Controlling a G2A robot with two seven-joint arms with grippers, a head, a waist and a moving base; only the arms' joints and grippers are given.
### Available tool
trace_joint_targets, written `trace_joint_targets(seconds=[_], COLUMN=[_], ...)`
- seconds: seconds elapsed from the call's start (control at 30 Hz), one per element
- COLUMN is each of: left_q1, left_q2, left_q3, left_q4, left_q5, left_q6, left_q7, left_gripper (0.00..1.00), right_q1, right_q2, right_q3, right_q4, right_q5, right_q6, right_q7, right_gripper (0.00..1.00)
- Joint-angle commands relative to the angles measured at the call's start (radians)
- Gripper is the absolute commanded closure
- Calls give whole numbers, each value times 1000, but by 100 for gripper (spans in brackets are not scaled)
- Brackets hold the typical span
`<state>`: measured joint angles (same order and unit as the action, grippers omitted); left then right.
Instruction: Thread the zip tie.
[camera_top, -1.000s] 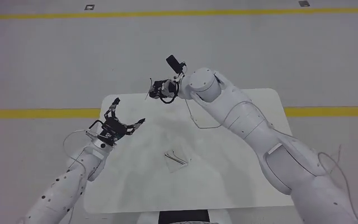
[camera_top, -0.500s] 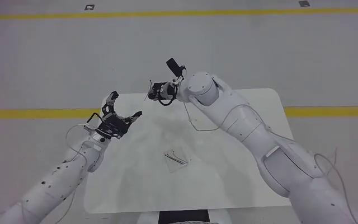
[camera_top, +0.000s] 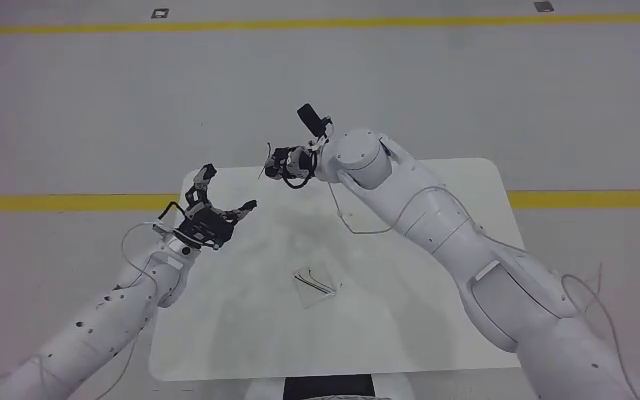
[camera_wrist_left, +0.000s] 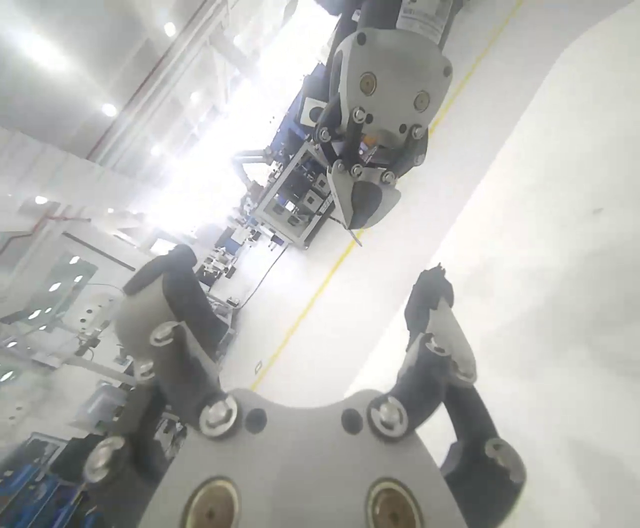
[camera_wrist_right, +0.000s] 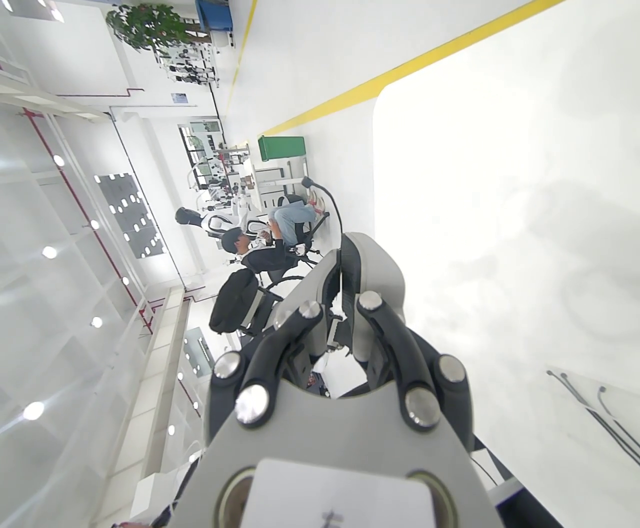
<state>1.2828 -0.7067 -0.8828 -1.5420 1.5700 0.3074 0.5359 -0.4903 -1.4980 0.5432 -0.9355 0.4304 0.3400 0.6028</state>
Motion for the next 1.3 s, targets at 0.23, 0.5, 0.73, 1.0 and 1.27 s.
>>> trace_joint_targets(seconds=[0.23,0.5,0.73,1.0,1.27], left_q1=[0,-40,-137,-207,-223], left_q2=[0,10,37,40,39], left_q3=[0,35,156,238,261], left_q4=[0,28,77,101,105], left_q5=[0,0,0,0,0], left_q6=[0,-5,33,33,33], left_q7=[0,14,27,43,44], left_gripper=[0,0,0,0,0], right_q1=[0,0,-30,-44,-46], right_q2=[0,0,1,-11,-16], right_q3=[0,0,28,30,24], right_q4=[0,0,-7,0,3], right_q5=[0,0,11,39,46], right_q6=[0,0,0,0,0], right_q7=[0,0,-7,-5,-12], right_gripper=[100,100,100,100,100])
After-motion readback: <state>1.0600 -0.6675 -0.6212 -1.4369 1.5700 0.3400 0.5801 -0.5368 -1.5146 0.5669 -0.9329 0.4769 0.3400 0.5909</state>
